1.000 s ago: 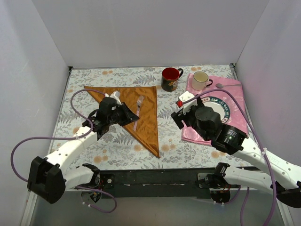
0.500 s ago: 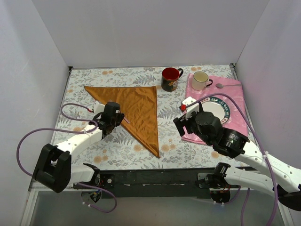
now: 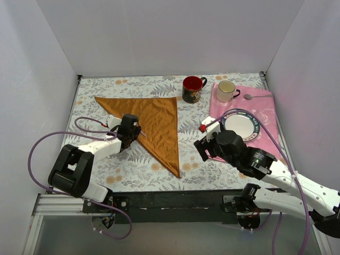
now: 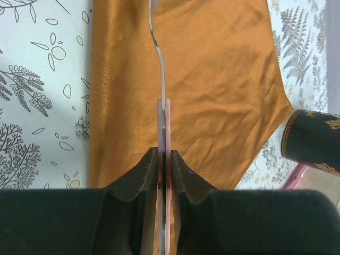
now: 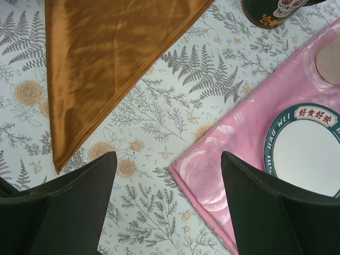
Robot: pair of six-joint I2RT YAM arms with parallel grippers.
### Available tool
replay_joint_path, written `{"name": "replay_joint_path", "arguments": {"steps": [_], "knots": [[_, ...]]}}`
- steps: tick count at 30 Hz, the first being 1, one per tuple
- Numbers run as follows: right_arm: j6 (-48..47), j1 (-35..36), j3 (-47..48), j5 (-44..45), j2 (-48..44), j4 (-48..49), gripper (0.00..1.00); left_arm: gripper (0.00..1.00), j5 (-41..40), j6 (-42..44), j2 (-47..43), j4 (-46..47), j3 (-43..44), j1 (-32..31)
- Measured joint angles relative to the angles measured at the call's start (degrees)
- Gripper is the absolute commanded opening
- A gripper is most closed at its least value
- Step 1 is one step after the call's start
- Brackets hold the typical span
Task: Fold the napkin, place the utensils inside, and roll it up
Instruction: Place the utensil onto the napkin
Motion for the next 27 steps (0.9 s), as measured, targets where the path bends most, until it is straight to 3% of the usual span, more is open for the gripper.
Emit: {"name": "replay_joint_path", "arguments": {"steps": [16, 22, 27], "knots": [[0.26, 0.00, 0.00, -1.97, 1.27, 0.00, 0.87, 0.00, -0.24, -0.02, 6.40, 4.11, 1.97, 0.13], [0.63, 0.00, -0.02, -2.62, 1.99, 0.15, 0.87, 0.25, -0.22, -0.04, 6.60, 5.38, 1.92, 0.13], [0.70, 0.00, -0.02, -3.21, 2.47, 0.33, 0.87, 0.59, 0.33, -0.07, 6.58, 5.60, 1.90, 0.17]]}}
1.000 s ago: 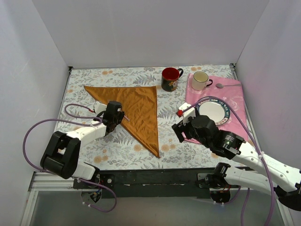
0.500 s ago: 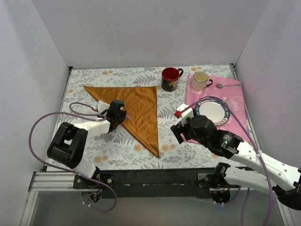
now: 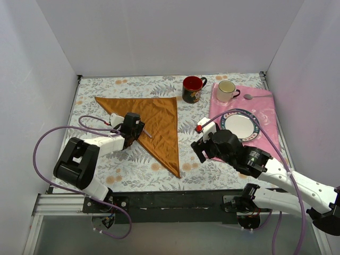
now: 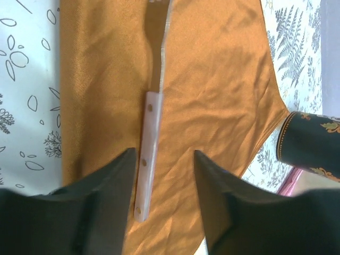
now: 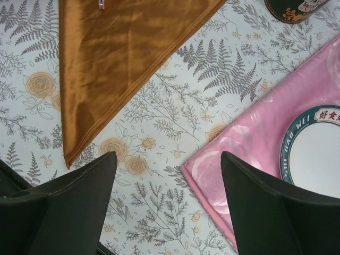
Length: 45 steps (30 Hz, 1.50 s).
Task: Fold the napkin, place the utensils inside, and roll it up
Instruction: Place the utensil onto the napkin, then grab a utensil with the left arm
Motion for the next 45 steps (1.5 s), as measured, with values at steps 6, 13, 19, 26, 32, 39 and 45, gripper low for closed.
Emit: {"name": "replay_joint_path", "arguments": {"steps": [6, 13, 19, 26, 32, 39, 45], "knots": [[0.13, -0.02, 0.02, -0.59, 1.75, 1.27, 0.88, 0.72, 1.29, -0.22, -3.48, -1.84, -1.51, 0.00], [1.86, -3.30, 6.86, -5.27, 14.01, 3.23, 0.76, 0.79, 2.34, 0.83, -17.73, -9.33, 0.74, 0.09], [4.81, -9.97, 21.51, -17.94, 32.50, 5.73, 0.70, 0.80, 1.62, 11.37, -26.27, -17.86, 11.56, 2.91], [7.50, -12.61, 41.64, -27.96, 55.30, 4.68, 0.66, 0.62, 6.60, 22.93, -9.22, -28.26, 26.62, 11.04], [12.72, -15.61, 43.69, -30.56, 58.14, 1.14, 0.62, 0.56, 6.99, 25.40, 14.49, -34.95, 36.63, 11.47], [13.99, -18.67, 41.00, -30.47, 56.94, 0.87, 0.62, 0.50, 4.94, 25.18, 23.85, -39.34, 39.91, 11.43], [13.88, -18.67, 38.73, -30.73, 56.04, 0.70, 0.60, 0.40, 3.02, 25.14, 23.96, -38.97, 41.13, 11.41]]}}
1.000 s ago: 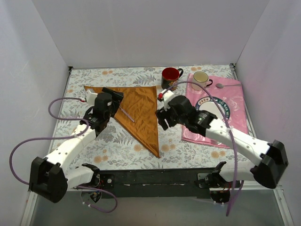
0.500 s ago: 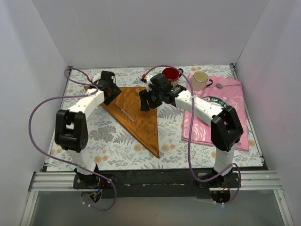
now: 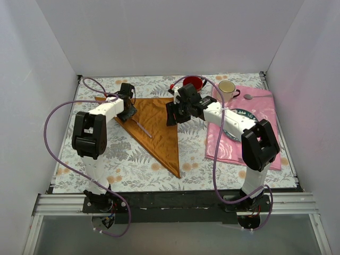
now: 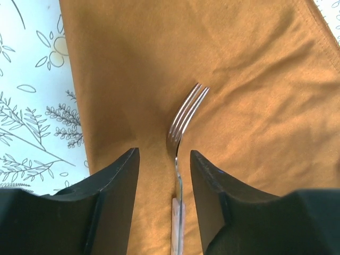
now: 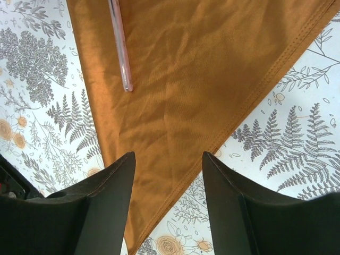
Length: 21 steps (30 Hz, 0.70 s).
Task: Fold the napkin, place the utensils inside, and roll it up
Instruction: Grab a utensil with the left arm
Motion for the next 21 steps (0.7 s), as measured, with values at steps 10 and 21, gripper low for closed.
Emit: {"name": "replay_joint_path", "arguments": {"steps": [10, 21], "knots": [[-0.55, 0.04, 0.07, -1.46, 0.37, 0.13, 0.63, 0.17, -0.96, 0.04, 2.91, 0.72, 1.25, -0.11], [-5.62, 0.09, 8.41, -12.83, 6.78, 2.12, 0.82, 0.00, -2.71, 0.66, 0.44, 4.79, -1.64, -0.22]]}}
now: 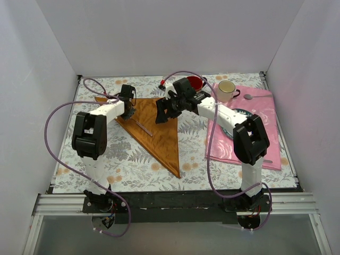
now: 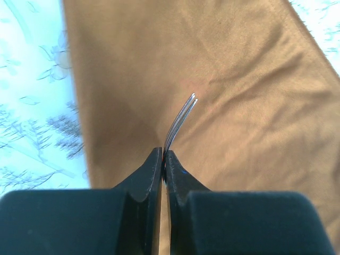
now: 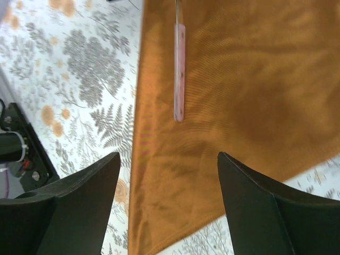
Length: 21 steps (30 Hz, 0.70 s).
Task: Fold the napkin, place the utensils inside, and roll it up
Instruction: Grab a utensil with the left arm, then pass the utensil from the left arm to the right
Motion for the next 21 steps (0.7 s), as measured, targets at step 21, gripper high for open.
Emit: {"name": "replay_joint_path", "arguments": {"steps": [21], "knots": [[6.54, 0.50, 2.34, -20.98, 10.82, 21.75, 0.57, 0.00, 9.07, 2.75, -32.81, 26.27, -27.45, 0.00]]}}
